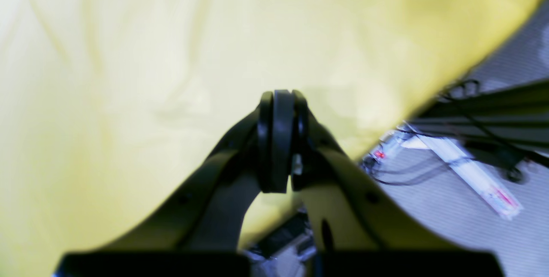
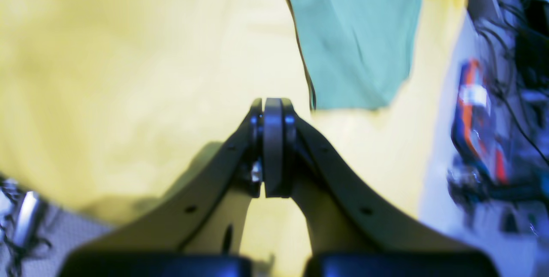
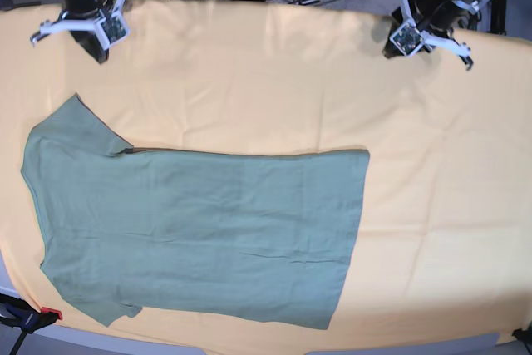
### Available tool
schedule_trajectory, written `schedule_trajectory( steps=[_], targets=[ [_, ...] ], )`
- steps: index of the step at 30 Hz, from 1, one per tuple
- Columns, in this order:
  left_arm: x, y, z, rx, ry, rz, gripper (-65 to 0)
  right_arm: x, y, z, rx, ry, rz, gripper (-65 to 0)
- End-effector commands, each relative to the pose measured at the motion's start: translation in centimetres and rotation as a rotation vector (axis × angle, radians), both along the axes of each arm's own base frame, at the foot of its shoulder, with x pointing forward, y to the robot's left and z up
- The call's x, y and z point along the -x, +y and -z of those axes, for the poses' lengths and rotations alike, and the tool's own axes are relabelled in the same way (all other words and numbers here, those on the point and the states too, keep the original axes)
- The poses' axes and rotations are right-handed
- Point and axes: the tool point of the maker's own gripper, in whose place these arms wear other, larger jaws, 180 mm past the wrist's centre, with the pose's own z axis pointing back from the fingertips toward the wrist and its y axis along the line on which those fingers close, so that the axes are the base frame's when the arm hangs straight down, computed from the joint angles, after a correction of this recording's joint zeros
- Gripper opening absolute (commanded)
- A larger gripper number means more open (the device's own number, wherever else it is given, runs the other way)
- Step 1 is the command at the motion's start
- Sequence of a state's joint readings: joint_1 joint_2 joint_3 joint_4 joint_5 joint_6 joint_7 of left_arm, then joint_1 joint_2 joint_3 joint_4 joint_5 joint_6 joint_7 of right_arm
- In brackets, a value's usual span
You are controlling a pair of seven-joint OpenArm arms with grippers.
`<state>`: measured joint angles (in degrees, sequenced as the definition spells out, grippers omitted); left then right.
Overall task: Fold the T-shirt properly
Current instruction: 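Lower both grippers to the shirt's shoulder and hem corners and grasp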
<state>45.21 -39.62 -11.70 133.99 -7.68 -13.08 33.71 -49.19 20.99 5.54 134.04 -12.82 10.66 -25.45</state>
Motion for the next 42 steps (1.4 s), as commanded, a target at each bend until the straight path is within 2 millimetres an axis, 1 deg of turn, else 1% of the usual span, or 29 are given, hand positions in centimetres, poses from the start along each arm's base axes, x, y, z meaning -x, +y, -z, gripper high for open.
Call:
schedule_trajectory(
  steps=[1,4,8,11,15,18,19,20,22,23,24,28,31,32,33,37,42],
  targets=[
    [-0.8,-0.4,-1.2,0.011,-0.046,0.026,-65.0,-1.1,0.1,-1.5,-0.005,-0.058,-0.034,-65.0],
    [-2.4,-0.8,-2.5,0.011,-0.116,0.069,-65.0,-3.0,0.3,-3.1,-0.008,-0.114,-0.106,-65.0],
    [-4.1,-1.3,-4.2,0.012,-0.186,0.136,-65.0,-4.3,0.7,-4.2,-0.003,-0.157,-0.157,-65.0],
    [-5.9,-0.1,-3.6,0.013,-0.187,0.174,-65.0,-5.6,1.1,-5.4,-0.007,-0.217,-0.177,-65.0],
    [-8.6,0.9,-4.6,0.025,-0.232,0.275,-65.0,-7.1,-0.6,-3.5,-0.002,-0.202,-0.142,-65.0],
    [-10.4,2.0,-4.8,0.028,-0.244,0.313,-65.0,-7.7,-0.9,-1.7,-0.054,-0.154,-0.143,-65.0],
    [-10.8,2.2,-4.6,0.037,-0.242,0.319,-61.1,-7.9,-0.8,-1.1,-0.077,-0.138,-0.151,-65.0],
    [-11.2,2.2,-4.3,0.050,-0.237,0.333,-53.5,-8.0,-0.7,-0.7,-0.092,-0.123,-0.159,-65.0],
    [-11.8,2.0,-3.3,0.045,-0.225,0.374,-35.7,-8.2,-1.0,-0.2,-0.097,-0.113,-0.152,-65.0],
    [-12.2,1.8,-2.7,0.028,-0.222,0.399,-28.4,-8.4,-1.2,-0.1,-0.095,-0.113,-0.147,-65.0],
    [-12.6,1.7,-2.3,0.010,-0.220,0.421,-25.0,-8.5,-1.4,0.0,-0.092,-0.115,-0.138,-65.0],
    [-14.8,0.7,-1.0,-0.029,-0.197,0.480,-24.7,-8.5,-1.7,0.0,-0.090,-0.119,-0.123,-64.8],
    [-15.8,0.4,0.6,-0.109,-0.172,0.540,-24.7,-8.4,-1.6,0.2,-0.091,-0.111,-0.130,-51.0],
    [-16.1,0.4,1.1,-0.139,-0.164,0.558,-24.7,-8.3,-1.5,0.3,-0.091,-0.102,-0.142,-48.2],
    [-16.5,0.2,1.6,-0.160,-0.157,0.577,-24.7,-8.2,-1.3,0.4,-0.091,-0.096,-0.150,-46.9],
    [-18.2,-0.9,3.2,-0.216,-0.157,0.628,-24.7,-8.2,-1.2,0.5,-0.092,-0.089,-0.159,-46.7],
    [-19.6,-1.8,6.3,-0.291,-0.110,0.673,-24.7,-8.1,-1.3,0.7,-0.088,-0.081,-0.154,-46.7]
  ],
)
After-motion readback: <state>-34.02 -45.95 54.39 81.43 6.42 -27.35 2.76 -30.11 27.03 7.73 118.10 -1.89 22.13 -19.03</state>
